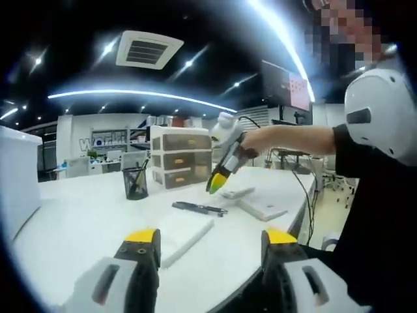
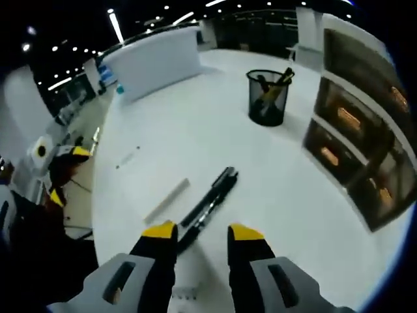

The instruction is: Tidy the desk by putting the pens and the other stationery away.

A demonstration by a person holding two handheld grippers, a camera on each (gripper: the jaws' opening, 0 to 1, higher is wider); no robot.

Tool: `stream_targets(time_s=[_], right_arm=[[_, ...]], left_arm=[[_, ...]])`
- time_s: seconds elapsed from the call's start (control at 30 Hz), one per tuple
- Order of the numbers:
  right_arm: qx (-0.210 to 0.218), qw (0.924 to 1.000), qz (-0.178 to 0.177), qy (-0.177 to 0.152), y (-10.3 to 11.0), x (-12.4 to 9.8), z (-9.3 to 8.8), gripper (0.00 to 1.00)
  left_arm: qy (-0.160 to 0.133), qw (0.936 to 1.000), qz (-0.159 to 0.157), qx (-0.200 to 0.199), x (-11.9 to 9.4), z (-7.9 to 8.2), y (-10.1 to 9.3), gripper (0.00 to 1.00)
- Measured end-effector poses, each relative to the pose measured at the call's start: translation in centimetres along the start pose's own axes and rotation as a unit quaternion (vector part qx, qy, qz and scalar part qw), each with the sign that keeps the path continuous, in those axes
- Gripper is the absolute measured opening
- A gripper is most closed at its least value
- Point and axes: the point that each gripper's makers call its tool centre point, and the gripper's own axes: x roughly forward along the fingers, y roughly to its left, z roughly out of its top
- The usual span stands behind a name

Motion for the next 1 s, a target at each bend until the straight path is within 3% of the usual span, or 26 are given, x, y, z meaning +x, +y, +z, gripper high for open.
stream_targets(time_s=[0.57, 1.0], right_arm=[[-0.036, 0.9975, -0.028, 0.054, -0.9, 3.0, 0.9, 0.24], [-0.064, 0.9918, -0.053, 0.097, -1.8, 4.4, 0.1, 0.22]], left_arm=[[-0.002, 0.9999, -0.003, -0.014, -0.3, -0.5, -0.4, 0.62], [-0.001, 0.9999, -0.003, -0.017, -0.7, -0.8, -0.5, 0.62]])
